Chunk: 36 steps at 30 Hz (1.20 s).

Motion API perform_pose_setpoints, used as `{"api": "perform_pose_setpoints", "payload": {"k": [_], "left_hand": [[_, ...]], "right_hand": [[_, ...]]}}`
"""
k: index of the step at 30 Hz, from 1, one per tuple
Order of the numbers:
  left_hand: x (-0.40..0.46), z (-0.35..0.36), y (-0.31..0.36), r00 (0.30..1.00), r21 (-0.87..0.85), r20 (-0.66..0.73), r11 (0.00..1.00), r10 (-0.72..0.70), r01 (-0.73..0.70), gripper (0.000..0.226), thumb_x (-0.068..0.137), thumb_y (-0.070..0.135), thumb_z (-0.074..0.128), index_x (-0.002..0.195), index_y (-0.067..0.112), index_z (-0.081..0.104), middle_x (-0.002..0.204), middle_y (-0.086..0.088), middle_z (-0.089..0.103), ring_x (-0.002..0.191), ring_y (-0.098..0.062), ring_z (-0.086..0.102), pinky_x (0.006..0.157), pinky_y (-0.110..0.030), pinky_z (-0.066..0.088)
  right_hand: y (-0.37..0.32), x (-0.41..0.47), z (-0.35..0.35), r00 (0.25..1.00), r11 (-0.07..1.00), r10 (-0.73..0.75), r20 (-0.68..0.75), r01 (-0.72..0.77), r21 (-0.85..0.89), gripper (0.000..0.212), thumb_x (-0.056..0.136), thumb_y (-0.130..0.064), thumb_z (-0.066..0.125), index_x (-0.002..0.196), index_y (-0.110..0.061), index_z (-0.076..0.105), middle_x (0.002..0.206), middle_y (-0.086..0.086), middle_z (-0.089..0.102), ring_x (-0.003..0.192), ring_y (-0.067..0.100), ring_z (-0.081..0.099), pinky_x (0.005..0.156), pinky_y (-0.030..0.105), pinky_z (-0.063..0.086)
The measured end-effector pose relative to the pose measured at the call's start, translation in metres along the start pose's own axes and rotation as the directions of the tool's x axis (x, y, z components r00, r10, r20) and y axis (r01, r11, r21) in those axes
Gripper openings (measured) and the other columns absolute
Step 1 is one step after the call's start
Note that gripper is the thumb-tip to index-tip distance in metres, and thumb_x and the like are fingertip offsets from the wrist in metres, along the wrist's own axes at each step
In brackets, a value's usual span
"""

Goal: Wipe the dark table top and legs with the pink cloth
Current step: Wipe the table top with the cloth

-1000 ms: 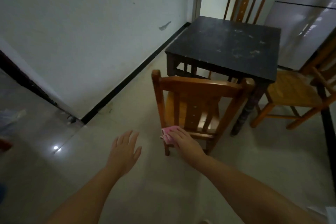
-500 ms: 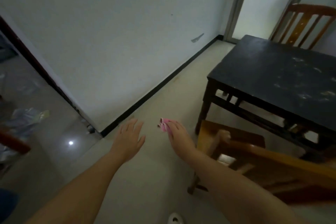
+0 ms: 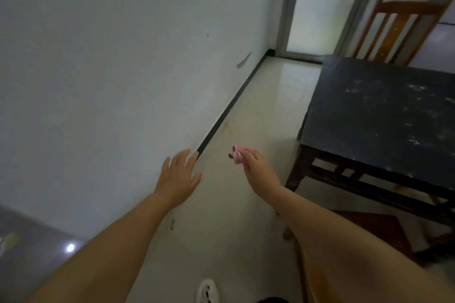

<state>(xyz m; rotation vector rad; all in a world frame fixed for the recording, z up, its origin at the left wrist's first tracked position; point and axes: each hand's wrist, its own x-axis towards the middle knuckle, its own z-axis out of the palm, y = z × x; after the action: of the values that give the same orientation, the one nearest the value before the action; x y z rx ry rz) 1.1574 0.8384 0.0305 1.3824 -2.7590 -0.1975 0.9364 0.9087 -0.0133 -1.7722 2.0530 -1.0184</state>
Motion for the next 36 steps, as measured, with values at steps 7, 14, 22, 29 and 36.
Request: {"api": "perform_pose_setpoints", "payload": {"k": [7, 14, 22, 29, 36], "left_hand": [[0.179, -0.015, -0.004, 0.962, 0.01, 0.054, 0.963, 0.269, -0.27, 0.056, 0.096, 0.04, 0.032, 0.144, 0.015, 0.019, 0.151, -0.011, 0.021, 0.139, -0.024, 0.016, 0.114, -0.045, 0.011], [0.35, 0.005, 0.057, 0.848, 0.013, 0.117, 0.853, 0.516, -0.521, 0.078, 0.079, 0.055, 0.008, 0.142, 0.014, 0.029, 0.146, -0.012, 0.033, 0.133, -0.028, 0.031, 0.111, -0.046, 0.019], [0.519, -0.001, 0.163, 0.669, 0.02, 0.144, 0.674, 0.729, -0.739, 0.067, 0.088, 0.054, 0.008, 0.146, 0.021, 0.009, 0.154, -0.005, 0.013, 0.142, -0.021, 0.01, 0.115, -0.041, 0.003], [0.634, 0.046, 0.299, 0.337, 0.01, 0.259, 0.347, 0.905, -0.938, 0.058, 0.096, 0.047, 0.018, 0.147, 0.022, 0.006, 0.154, -0.002, 0.011, 0.142, -0.019, 0.007, 0.115, -0.04, 0.002], [0.68, 0.07, 0.423, -0.167, -0.021, 0.316, -0.169, 0.934, -0.985, 0.07, 0.083, 0.052, 0.014, 0.142, 0.018, 0.031, 0.145, -0.007, 0.036, 0.134, -0.025, 0.034, 0.11, -0.046, 0.017]], "right_hand": [[0.047, 0.091, -0.012, 0.966, 0.98, 0.195, -0.168, -0.2, -0.012, 0.026, 0.098, -0.022, 0.045, 0.114, -0.011, 0.063, 0.122, 0.008, 0.059, 0.11, 0.024, 0.055, 0.098, 0.035, 0.043], [0.144, 0.178, -0.063, 0.88, 0.923, 0.36, -0.309, -0.384, -0.017, 0.025, 0.096, -0.035, 0.045, 0.111, -0.027, 0.064, 0.111, -0.01, 0.061, 0.101, -0.001, 0.056, 0.098, 0.029, 0.044], [0.244, 0.244, -0.153, 0.712, 0.798, 0.582, -0.394, -0.593, 0.107, 0.028, 0.098, -0.04, 0.039, 0.123, -0.042, 0.052, 0.124, -0.026, 0.048, 0.105, -0.018, 0.046, 0.087, 0.011, 0.04], [0.325, 0.234, -0.189, 0.401, 0.574, 0.677, -0.616, -0.812, 0.102, 0.037, 0.099, -0.024, 0.044, 0.135, -0.03, 0.044, 0.132, -0.015, 0.047, 0.119, 0.001, 0.045, 0.1, 0.025, 0.043], [0.328, 0.208, -0.196, -0.084, 0.251, 0.67, -0.737, -0.909, 0.332, 0.04, 0.098, -0.022, 0.045, 0.138, -0.025, 0.044, 0.137, -0.007, 0.046, 0.125, 0.01, 0.042, 0.106, 0.027, 0.038]]}}
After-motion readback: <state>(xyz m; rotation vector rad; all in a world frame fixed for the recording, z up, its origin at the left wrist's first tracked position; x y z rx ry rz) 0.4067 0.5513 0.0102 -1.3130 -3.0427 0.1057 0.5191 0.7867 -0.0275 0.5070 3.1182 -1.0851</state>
